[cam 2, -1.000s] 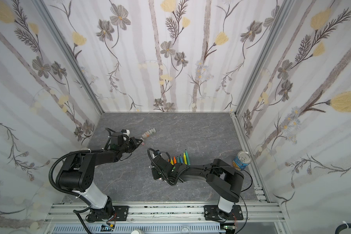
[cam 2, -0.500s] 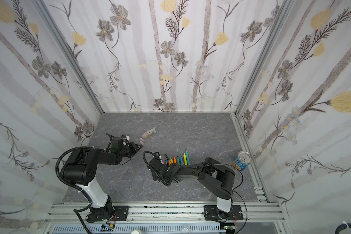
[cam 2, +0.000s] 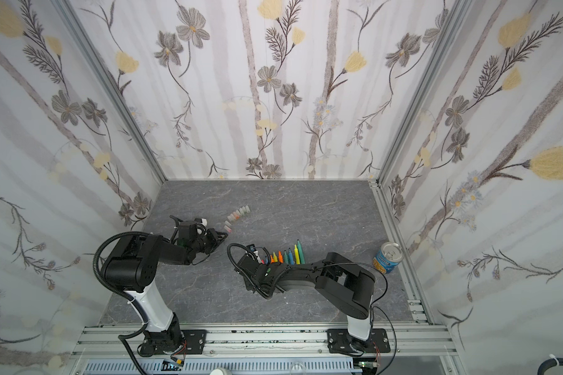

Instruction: Open the pen caps

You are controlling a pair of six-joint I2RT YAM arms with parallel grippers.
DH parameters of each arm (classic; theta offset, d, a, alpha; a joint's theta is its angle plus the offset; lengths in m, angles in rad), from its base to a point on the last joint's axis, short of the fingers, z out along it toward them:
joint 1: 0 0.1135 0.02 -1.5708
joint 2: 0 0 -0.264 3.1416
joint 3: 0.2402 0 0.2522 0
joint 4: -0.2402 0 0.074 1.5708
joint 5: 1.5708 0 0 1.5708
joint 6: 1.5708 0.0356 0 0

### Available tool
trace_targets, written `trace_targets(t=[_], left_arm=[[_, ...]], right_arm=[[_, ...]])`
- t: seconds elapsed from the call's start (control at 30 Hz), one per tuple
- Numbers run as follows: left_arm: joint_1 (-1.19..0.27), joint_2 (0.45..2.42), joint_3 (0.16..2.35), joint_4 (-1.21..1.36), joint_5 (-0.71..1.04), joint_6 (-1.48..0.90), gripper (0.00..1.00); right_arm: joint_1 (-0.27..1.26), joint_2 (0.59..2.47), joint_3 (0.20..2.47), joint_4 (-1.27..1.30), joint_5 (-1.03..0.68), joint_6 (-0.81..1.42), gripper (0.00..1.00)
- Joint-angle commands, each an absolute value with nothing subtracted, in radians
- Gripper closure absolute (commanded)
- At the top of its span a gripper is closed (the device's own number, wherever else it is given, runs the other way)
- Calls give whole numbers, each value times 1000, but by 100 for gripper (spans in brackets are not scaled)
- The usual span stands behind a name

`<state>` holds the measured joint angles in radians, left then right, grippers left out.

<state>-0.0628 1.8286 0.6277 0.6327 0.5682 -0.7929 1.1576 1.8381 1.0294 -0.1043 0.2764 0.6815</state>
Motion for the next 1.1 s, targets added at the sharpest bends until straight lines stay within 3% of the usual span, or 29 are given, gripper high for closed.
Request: trace_targets(t=[0.0, 0.87, 1.07], left_arm=[[-56, 1837, 638, 663, 551, -801, 91], [-46, 1836, 647, 682, 557, -814, 70], [-41, 1735, 647, 629, 558, -801, 67]], right_arm=[[1159, 1838, 1037, -117, 305, 698, 85], [1166, 1822, 1044, -144, 360, 685, 74], [1152, 1699, 1064, -181, 453, 587, 63]])
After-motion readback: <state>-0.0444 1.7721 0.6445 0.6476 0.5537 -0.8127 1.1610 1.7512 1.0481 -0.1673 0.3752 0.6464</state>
